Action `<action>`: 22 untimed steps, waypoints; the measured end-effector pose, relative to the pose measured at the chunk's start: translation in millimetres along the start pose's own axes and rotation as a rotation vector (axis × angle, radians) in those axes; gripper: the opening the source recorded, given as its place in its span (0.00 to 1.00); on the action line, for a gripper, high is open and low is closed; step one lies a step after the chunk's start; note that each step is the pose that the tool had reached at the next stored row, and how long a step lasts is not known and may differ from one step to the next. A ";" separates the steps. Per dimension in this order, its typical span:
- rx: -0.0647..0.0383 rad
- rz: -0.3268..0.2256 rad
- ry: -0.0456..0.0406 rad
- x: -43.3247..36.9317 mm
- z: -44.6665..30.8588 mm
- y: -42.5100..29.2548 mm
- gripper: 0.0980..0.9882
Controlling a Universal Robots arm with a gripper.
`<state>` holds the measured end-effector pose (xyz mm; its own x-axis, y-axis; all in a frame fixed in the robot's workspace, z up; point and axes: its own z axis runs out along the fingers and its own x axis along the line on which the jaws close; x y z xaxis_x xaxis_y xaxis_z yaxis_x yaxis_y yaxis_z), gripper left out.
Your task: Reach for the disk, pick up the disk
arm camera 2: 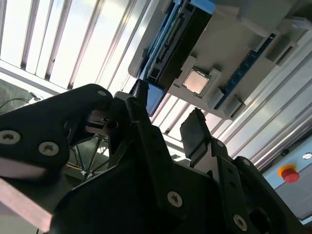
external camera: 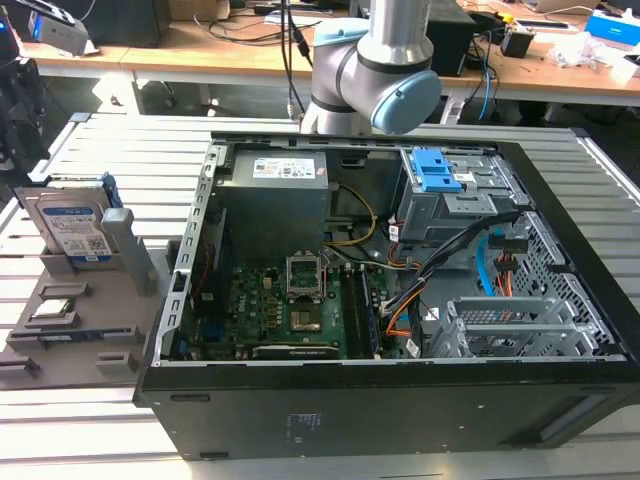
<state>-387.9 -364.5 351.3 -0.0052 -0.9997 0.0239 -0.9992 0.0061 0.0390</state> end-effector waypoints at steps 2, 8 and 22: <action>0.000 -0.001 0.0001 -0.1 3.4 -0.1 0.50; 0.000 -0.001 0.0001 -0.2 6.0 -0.2 0.50; 0.000 -0.024 0.0010 -5.1 16.5 -0.4 0.50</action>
<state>-388.1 -359.8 334.7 0.0188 -0.9995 0.0239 -0.9991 -0.0178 0.0391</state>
